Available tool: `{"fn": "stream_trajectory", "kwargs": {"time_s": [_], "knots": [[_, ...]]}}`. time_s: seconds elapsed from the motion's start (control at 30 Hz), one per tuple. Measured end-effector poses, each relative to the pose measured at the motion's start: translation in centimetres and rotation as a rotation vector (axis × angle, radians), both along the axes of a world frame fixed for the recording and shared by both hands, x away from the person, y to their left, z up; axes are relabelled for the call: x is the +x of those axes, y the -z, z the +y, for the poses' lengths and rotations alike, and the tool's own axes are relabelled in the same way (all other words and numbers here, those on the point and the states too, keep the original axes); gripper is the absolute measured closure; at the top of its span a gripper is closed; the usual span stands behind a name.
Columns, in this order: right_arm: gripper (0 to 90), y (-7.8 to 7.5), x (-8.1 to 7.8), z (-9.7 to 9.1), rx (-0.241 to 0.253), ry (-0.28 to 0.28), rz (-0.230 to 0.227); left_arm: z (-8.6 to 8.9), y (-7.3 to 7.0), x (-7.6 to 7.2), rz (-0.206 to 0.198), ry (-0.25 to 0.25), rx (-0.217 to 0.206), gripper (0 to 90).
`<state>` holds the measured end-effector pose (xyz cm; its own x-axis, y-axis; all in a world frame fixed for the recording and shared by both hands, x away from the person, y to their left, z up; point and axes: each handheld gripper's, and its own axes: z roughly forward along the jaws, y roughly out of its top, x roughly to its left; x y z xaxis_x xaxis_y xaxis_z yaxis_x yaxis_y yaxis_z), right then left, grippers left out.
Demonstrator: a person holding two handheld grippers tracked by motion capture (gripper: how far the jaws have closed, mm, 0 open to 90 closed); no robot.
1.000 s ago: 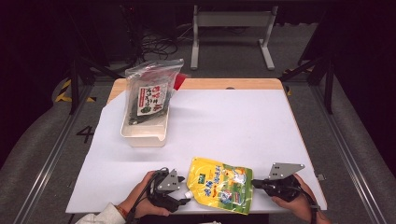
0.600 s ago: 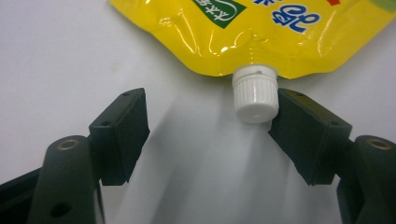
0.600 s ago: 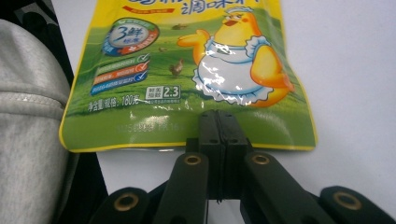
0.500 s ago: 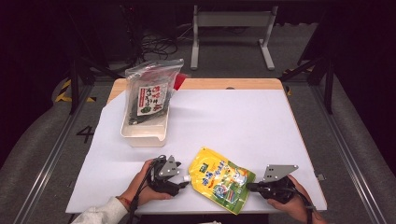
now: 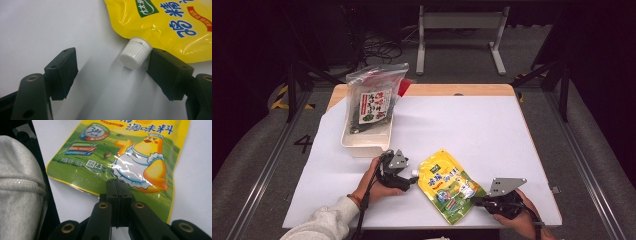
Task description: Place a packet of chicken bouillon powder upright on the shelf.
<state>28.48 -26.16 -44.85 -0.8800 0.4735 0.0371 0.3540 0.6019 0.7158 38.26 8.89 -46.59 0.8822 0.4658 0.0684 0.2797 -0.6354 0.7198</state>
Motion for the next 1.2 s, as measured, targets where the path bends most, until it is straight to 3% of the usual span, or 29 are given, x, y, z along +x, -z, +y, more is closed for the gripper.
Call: {"fn": "stream_trajectory", "kwargs": {"time_s": [0.17, 0.2, 0.3, 0.33, 0.37, 0.4, 0.43, 0.47, 0.5, 0.53, 0.57, 0.63, 0.7, 0.77, 0.8, 0.83, 1.0, 1.1, 1.2], "knots": [[90.0, -0.2, -0.1, 0.5, 0.019, -0.009, -0.012, -0.4, 0.0, 1.0, -0.007, -0.013, -0.006, 26.9], [89.1, -0.8, -0.3, 0.7, 0.049, -0.005, -0.036, -0.6, 0.0, 1.1, -0.014, -0.014, -0.006, 27.5], [83.6, -1.3, -0.4, 0.6, 0.066, 0.037, -0.073, -0.4, -0.1, 1.2, 0.0, -0.013, -0.017, 28.5], [83.6, -1.3, -0.4, 0.6, 0.066, 0.037, -0.073, -0.2, -0.2, 1.2, 0.014, -0.017, -0.038, 28.5], [73.7, -1.2, -0.1, 0.3, 0.052, 0.097, -0.088, 0.7, -0.6, 1.0, 0.081, -0.008, -0.123, 29.1], [73.7, -1.2, -0.1, 0.3, 0.052, 0.097, -0.088, 0.7, -0.6, 1.0, 0.081, -0.008, -0.123, 29.8], [70.1, -1.1, 0.0, 0.1, 0.049, 0.119, -0.089, 1.1, -0.8, 0.7, 0.11, -0.012, -0.155, 29.8], [61.5, -0.9, 0.4, -0.4, 0.052, 0.165, -0.088, 1.3, -0.8, 0.3, 0.13, -0.002, -0.178, 36.0], [61.5, -0.9, 0.4, -0.4, 0.052, 0.165, -0.088, 1.5, -0.8, -0.2, 0.136, 0.016, -0.186, 36.0], [57.2, -0.6, 0.7, -0.7, 0.037, 0.181, -0.077, 1.6, -0.7, -1.0, 0.138, 0.04, -0.178, 42.6], [57.2, -0.6, 0.7, -0.7, 0.037, 0.181, -0.077, 1.6, -0.6, -1.6, 0.138, 0.055, -0.161, 42.6], [54.6, -0.3, 0.9, -1.2, 0.033, 0.187, -0.052, 1.0, -0.2, -2.9, 0.139, 0.118, -0.096, 55.7], [54.6, -0.2, 1.1, -1.5, 0.041, 0.183, -0.011, 0.7, -0.2, -3.2, 0.151, 0.135, -0.109, 65.7], [54.0, 0.1, 1.2, -1.4, 0.037, 0.16, 0.035, -0.2, -0.2, -3.4, 0.153, 0.151, -0.089, 72.4], [54.1, 0.1, 1.2, -1.4, 0.037, 0.161, 0.04, -0.7, -0.1, -3.4, 0.138, 0.163, -0.071, 74.2], [54.2, 0.0, 1.3, -1.4, 0.037, 0.161, 0.049, -0.8, -0.1, -3.4, 0.148, 0.156, -0.073, 74.7], [59.7, 0.2, 1.9, -1.8, 0.077, 0.168, 0.079, -0.8, 0.1, -2.7, 0.213, 0.145, -0.142, 65.7], [62.5, 0.2, 1.9, -1.8, 0.088, 0.166, 0.076, -0.8, 0.1, -2.5, 0.226, 0.16, -0.16, 52.8], [62.6, 0.2, 2.0, -1.7, 0.086, 0.165, 0.079, -0.8, -0.1, -2.3, 0.271, 0.158, -0.224, 41.0]]}}
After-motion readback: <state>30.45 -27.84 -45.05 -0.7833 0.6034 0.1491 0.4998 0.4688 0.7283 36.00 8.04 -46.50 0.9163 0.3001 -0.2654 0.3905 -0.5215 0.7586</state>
